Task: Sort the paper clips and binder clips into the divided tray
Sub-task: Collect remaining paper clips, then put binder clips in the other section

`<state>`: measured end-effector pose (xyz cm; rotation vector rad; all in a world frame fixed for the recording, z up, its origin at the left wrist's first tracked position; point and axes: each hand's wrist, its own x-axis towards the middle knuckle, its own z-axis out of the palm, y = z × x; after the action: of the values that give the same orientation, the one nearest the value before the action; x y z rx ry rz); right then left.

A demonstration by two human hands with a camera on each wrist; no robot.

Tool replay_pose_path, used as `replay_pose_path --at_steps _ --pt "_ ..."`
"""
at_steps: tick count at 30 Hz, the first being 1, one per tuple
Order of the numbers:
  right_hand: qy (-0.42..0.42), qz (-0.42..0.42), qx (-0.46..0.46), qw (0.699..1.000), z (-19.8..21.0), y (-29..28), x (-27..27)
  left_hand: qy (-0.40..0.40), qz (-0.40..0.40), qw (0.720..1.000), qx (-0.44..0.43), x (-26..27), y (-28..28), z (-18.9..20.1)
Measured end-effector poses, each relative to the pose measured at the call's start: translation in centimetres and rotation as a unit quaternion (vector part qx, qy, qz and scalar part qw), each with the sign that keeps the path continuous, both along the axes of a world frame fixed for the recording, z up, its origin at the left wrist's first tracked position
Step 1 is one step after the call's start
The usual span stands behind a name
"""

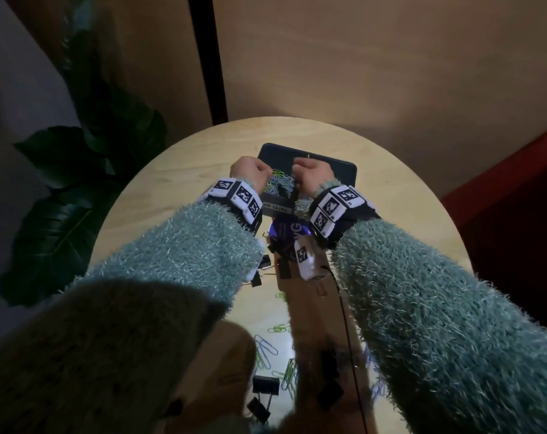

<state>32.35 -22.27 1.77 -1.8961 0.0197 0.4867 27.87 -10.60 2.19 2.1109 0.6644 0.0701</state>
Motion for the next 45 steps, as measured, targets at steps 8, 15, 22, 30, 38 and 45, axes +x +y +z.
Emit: replay_pose_path --at_steps 8,15,22,30,38,45 --pt "0.063 0.088 -0.063 0.992 -1.3 -6.4 -5.4 0.053 -0.161 0.985 -0.038 -8.8 -3.0 -3.6" --pt "0.057 0.192 -0.285 0.937 -5.9 -10.4 -11.4 0.147 -0.352 0.915 0.134 -16.4 -8.0 -9.6" --pt "-0.085 0.398 -0.385 0.828 -7.8 -8.4 -18.4 0.139 -0.342 0.923 0.109 -20.2 -6.9 -9.1" --pt "0.022 0.204 -0.317 0.926 -5.9 -13.8 -18.5 0.171 -0.338 0.924 0.053 -24.1 -5.4 -7.8" --pt "0.027 0.292 -0.415 0.861 -6.8 -15.8 -19.9 0.178 -0.385 0.902 0.08 -25.4 -6.2 -8.6" --pt "-0.024 0.148 -0.321 0.935 -7.4 -16.5 -19.4 0.174 -0.372 0.907 0.099 -26.0 -5.1 -7.7"
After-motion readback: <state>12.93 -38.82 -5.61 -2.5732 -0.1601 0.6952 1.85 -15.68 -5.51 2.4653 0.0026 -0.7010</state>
